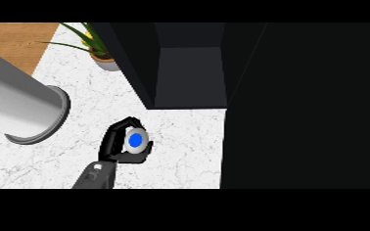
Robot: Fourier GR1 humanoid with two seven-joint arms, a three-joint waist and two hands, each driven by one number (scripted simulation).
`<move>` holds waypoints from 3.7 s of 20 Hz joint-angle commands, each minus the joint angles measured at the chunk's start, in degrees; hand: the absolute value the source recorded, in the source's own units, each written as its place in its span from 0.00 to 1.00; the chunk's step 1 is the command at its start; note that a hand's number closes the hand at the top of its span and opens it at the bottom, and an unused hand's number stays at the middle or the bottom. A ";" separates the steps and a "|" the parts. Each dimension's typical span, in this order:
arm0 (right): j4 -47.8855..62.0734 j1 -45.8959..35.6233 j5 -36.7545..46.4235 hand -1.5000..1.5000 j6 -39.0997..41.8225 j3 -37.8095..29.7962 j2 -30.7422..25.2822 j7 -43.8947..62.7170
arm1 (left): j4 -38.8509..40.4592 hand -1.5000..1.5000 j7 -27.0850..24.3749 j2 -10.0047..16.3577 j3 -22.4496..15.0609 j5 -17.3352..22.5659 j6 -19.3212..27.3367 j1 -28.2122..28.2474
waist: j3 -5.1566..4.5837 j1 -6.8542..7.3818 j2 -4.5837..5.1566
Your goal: Pick up the bottled water, place it into the cabinet and close the cabinet
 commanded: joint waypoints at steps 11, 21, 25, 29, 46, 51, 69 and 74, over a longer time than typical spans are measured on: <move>-9.02 -0.27 -3.10 0.00 -1.83 -2.19 -3.21 5.32 | -18.54 1.00 20.96 -2.48 -20.11 16.81 12.62 -2.58 | -0.29 0.10 0.47; -3.57 0.17 -4.31 0.00 -0.99 -3.71 -3.07 -2.15 | -19.32 1.00 31.14 -2.49 -33.10 28.74 31.58 -14.69 | -0.29 -1.54 0.67; -4.55 0.92 -6.10 0.00 -0.89 -6.12 -3.72 -1.56 | -12.94 1.00 36.16 -2.49 -28.27 29.28 31.52 -24.90 | -0.28 -1.72 0.91; -4.21 3.99 -5.02 0.00 1.16 -5.77 -5.28 -4.57 | -5.37 1.00 35.10 -2.49 -25.04 32.35 29.13 -29.04 | -0.30 -2.41 0.99; -6.33 5.85 -7.77 0.00 5.04 -10.29 -6.34 -6.27 | 18.82 0.00 35.35 -2.35 -25.69 24.14 48.81 -43.91 | -0.32 -3.35 1.83; -2.84 5.52 -6.01 0.00 5.71 -9.62 -5.07 -9.39 | 19.87 0.00 30.54 -0.94 -23.02 25.21 49.93 -43.69 | -0.38 -4.16 2.05; -8.57 8.02 -5.00 0.00 6.63 -9.28 -6.40 -5.89 | 6.02 1.00 16.85 -2.49 -16.68 36.71 27.58 -41.11 | -0.33 -1.91 0.77; -6.22 2.67 -1.34 0.00 3.95 -5.12 -3.77 -2.45 | -4.04 1.00 20.76 -2.49 -25.53 42.37 21.89 -33.69 | -0.40 -1.15 0.48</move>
